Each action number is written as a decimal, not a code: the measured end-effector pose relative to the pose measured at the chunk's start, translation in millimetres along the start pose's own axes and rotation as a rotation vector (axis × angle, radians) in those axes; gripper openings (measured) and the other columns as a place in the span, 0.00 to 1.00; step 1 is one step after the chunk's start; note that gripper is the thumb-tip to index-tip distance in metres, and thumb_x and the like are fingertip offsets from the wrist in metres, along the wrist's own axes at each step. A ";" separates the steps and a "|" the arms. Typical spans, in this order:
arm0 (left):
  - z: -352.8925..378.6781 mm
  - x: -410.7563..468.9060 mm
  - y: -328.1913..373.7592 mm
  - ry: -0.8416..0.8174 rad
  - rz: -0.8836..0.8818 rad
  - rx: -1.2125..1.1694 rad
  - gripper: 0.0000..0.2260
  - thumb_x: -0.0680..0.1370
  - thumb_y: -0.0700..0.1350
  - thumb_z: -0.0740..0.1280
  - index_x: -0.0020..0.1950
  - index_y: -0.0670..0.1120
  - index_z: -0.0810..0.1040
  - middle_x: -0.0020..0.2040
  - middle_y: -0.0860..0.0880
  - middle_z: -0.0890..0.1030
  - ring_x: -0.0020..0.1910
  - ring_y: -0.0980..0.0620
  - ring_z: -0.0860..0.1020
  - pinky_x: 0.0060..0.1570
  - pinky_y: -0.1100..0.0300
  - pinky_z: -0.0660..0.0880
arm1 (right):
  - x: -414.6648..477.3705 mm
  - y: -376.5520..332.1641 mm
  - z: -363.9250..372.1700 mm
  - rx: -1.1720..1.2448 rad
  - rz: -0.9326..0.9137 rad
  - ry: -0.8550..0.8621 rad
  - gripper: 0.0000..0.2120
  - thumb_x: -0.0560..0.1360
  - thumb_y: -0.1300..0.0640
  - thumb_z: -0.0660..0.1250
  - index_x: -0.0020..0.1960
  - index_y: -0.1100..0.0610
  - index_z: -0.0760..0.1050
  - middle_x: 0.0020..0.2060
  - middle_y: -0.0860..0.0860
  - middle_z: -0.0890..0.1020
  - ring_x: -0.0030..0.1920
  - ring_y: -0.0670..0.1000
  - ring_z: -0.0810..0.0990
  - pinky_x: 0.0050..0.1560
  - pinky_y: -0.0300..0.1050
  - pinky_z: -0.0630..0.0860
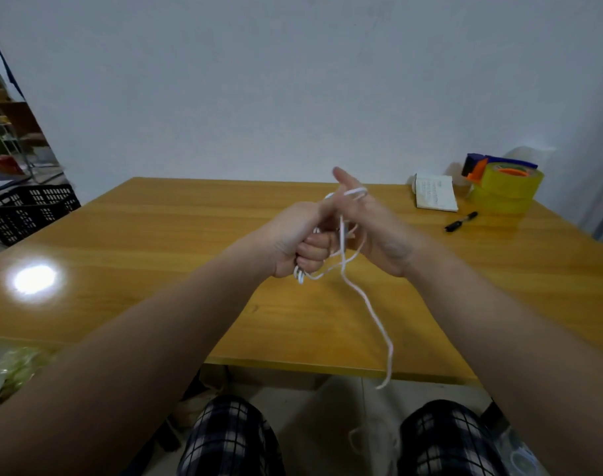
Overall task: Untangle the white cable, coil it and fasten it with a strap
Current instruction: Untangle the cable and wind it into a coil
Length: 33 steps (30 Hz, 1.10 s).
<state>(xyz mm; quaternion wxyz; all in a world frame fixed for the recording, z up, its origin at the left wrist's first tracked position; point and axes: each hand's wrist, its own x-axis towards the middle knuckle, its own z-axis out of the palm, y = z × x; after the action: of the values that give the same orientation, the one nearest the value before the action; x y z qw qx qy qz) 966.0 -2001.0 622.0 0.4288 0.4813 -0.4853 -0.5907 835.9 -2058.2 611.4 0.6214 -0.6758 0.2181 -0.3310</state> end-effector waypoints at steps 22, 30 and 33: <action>-25.6 23.8 -10.0 0.433 0.090 -0.159 0.17 0.79 0.53 0.63 0.38 0.42 0.71 0.24 0.52 0.65 0.18 0.58 0.61 0.18 0.69 0.60 | -2.4 20.6 21.8 0.492 0.122 0.120 0.08 0.75 0.64 0.53 0.38 0.57 0.66 0.22 0.49 0.68 0.26 0.48 0.69 0.35 0.43 0.64; -16.9 57.6 -13.8 0.428 0.049 -0.296 0.18 0.79 0.53 0.63 0.34 0.45 0.67 0.20 0.53 0.62 0.17 0.57 0.59 0.18 0.68 0.58 | 24.6 32.2 2.1 -0.004 0.073 0.431 0.10 0.74 0.54 0.69 0.39 0.59 0.74 0.21 0.48 0.70 0.19 0.45 0.68 0.23 0.37 0.65; -15.5 73.0 -18.1 0.266 0.011 -0.356 0.22 0.79 0.58 0.60 0.30 0.49 0.60 0.21 0.54 0.57 0.17 0.58 0.56 0.18 0.66 0.53 | 43.9 44.5 -14.0 -0.096 0.034 0.583 0.15 0.77 0.50 0.64 0.43 0.63 0.75 0.26 0.54 0.72 0.19 0.45 0.72 0.21 0.35 0.67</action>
<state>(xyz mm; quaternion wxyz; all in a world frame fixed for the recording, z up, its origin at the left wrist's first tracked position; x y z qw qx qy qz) 968.3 -2071.6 592.0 0.5704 0.4692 -0.3153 -0.5958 861.1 -2104.8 575.4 0.5054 -0.5771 0.4139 -0.4901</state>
